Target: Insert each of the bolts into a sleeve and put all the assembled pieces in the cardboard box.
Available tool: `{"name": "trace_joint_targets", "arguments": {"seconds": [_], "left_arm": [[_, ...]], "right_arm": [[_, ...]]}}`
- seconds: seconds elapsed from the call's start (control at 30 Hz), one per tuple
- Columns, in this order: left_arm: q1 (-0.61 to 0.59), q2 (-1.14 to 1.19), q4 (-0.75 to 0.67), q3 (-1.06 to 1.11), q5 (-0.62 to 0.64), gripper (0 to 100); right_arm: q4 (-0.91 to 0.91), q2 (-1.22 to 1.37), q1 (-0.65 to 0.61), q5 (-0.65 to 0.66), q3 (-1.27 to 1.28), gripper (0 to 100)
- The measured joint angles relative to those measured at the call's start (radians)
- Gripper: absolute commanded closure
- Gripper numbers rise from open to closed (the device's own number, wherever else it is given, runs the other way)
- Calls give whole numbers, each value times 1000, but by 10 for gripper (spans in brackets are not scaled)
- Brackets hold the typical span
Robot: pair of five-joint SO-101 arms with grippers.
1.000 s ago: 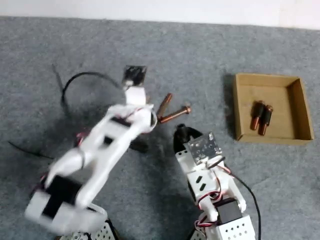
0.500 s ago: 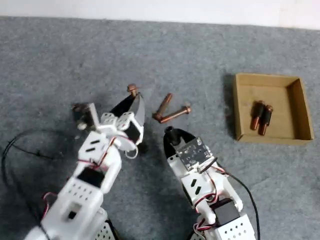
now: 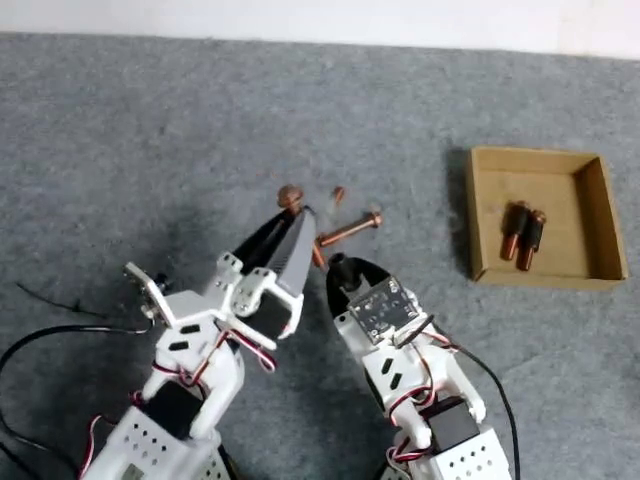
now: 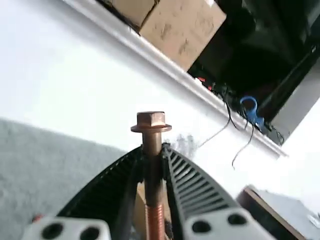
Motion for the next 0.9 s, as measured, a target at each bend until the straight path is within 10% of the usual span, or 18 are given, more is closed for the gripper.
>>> {"name": "trace_joint_targets", "arguments": {"seconds": [0.9], "left_arm": [[-44,-86,141,-2,3,996]], "right_arm": [[-35,0,-115,0,0,994]]}}
